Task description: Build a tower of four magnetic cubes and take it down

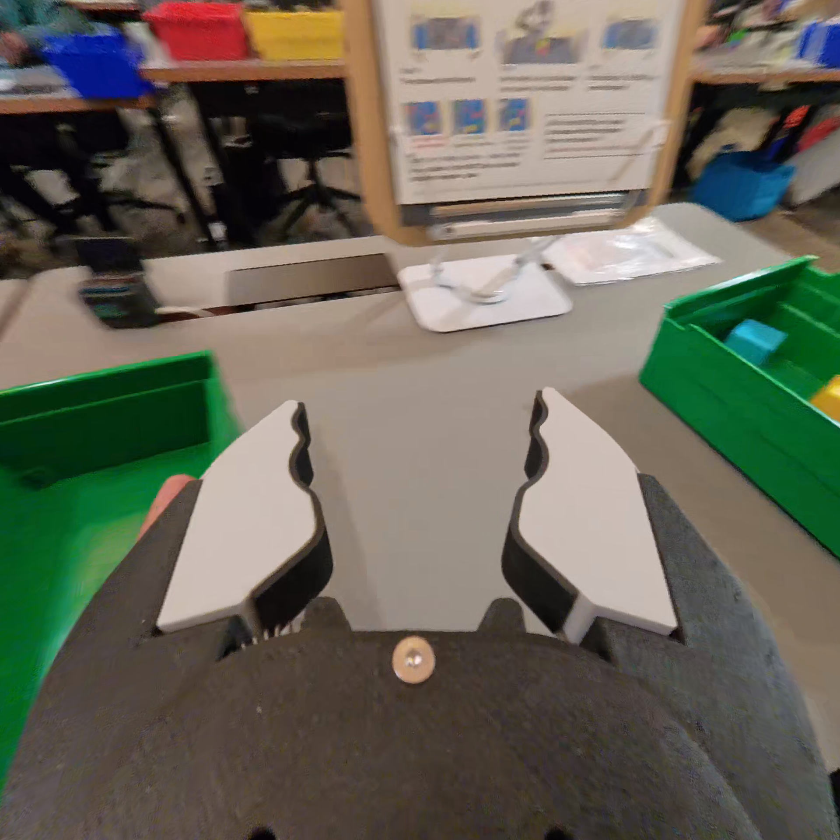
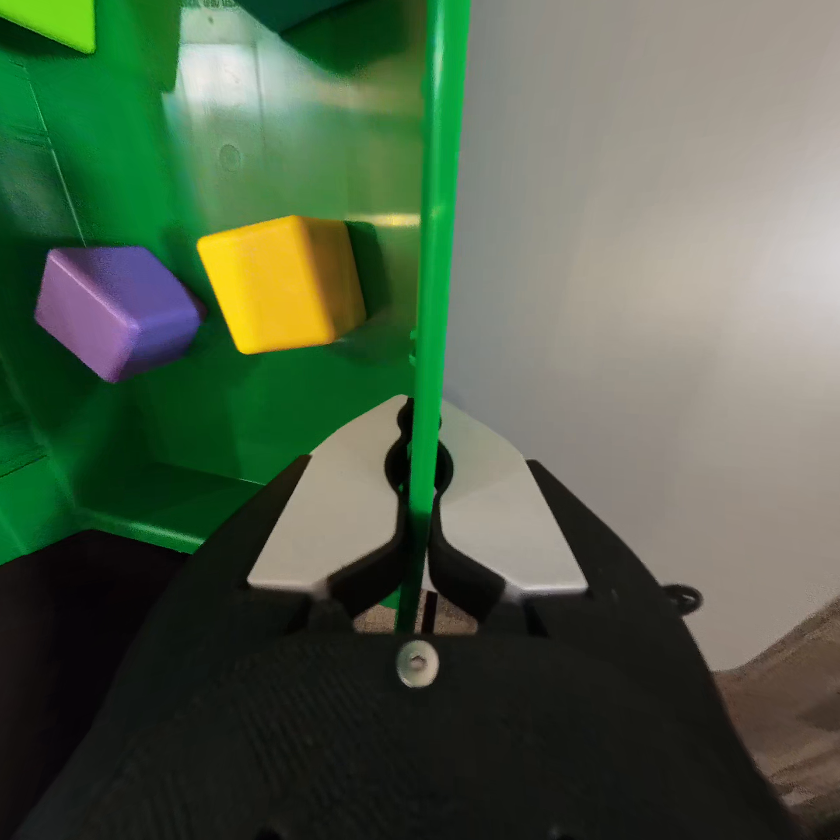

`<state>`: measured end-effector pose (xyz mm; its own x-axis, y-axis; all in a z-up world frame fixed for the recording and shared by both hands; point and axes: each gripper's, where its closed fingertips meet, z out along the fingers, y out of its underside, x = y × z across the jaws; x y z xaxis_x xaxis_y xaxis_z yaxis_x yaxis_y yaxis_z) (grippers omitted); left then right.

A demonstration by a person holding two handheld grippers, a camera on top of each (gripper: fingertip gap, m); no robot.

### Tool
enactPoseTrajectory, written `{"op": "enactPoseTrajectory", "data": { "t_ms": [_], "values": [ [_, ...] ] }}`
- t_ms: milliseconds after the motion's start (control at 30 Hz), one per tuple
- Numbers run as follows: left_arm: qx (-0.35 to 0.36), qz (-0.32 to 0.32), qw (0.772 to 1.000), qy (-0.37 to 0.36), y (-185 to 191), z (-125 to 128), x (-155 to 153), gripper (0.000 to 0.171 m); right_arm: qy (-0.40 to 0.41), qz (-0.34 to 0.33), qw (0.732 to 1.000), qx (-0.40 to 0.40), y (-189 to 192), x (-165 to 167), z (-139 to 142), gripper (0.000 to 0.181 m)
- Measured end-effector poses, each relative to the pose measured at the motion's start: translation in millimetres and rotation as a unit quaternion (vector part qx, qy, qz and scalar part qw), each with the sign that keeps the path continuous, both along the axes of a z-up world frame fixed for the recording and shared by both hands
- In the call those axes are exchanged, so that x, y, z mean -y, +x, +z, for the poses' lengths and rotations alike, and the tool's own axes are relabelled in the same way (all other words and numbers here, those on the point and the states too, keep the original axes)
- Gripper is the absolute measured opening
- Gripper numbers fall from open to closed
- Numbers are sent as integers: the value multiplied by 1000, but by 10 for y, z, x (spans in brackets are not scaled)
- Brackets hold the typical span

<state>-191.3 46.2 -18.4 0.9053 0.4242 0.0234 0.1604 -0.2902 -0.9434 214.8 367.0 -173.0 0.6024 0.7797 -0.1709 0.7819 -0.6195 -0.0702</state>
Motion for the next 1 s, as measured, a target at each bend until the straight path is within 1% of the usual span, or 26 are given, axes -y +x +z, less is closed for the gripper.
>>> {"op": "enactPoseTrajectory", "data": {
  "t_ms": [67,100,133,167,200,267,367,433,467,500,533,567,600,733,833,933,1000],
  "values": [
    [-21,66,997,-14,-293,65,376,93,-3,25,1000,-5,-263,202,9,5],
    [-29,88,995,-32,-395,25,524,90,-11,38,999,-10,-407,318,11,5],
    [-32,99,993,-57,-472,-69,637,83,-21,51,998,-15,-556,438,12,5],
    [-32,110,990,-85,-545,-201,721,83,-32,65,997,-19,-711,554,16,5],
    [-29,123,985,-115,-623,-346,787,89,-39,79,996,-23,-870,656,21,5],
    [-23,142,976,-166,-740,-640,871,94,-41,108,993,-30,-1187,827,28,5],
    [30,110,968,-223,-669,-1103,875,88,-35,145,988,-32,-1615,1038,27,5],
    [38,111,960,-256,-687,-1314,929,77,-33,163,986,-28,-1852,1164,14,5],
    [42,110,956,-269,-696,-1404,960,67,-31,170,985,-25,-1957,1217,5,5],
    [48,101,954,-277,-692,-1479,982,50,-26,177,984,-23,-2056,1262,-5,5],
    [55,86,957,-272,-679,-1513,979,42,-18,185,982,-21,-2153,1294,-13,5],
    [68,57,963,-255,-622,-1504,942,30,-8,190,981,-21,-2246,1316,-20,5],
    [72,47,962,-259,-613,-1511,956,29,3,195,981,-22,-2331,1333,-30,5],
    [-13,50,944,-327,-752,-1476,1122,17,6,191,981,-21,-2582,1445,-65,5],
    [5,60,954,-294,-848,-1302,1178,15,6,173,985,-24,-2747,1547,-84,5],
    [-7,76,963,-257,-966,-1068,1312,14,7,153,988,-21,-2891,1694,-116,5],
    [-22,90,962,-257,-1025,-912,1428,14,12,151,988,-26,-3006,1805,-138,5]
  ]
}}
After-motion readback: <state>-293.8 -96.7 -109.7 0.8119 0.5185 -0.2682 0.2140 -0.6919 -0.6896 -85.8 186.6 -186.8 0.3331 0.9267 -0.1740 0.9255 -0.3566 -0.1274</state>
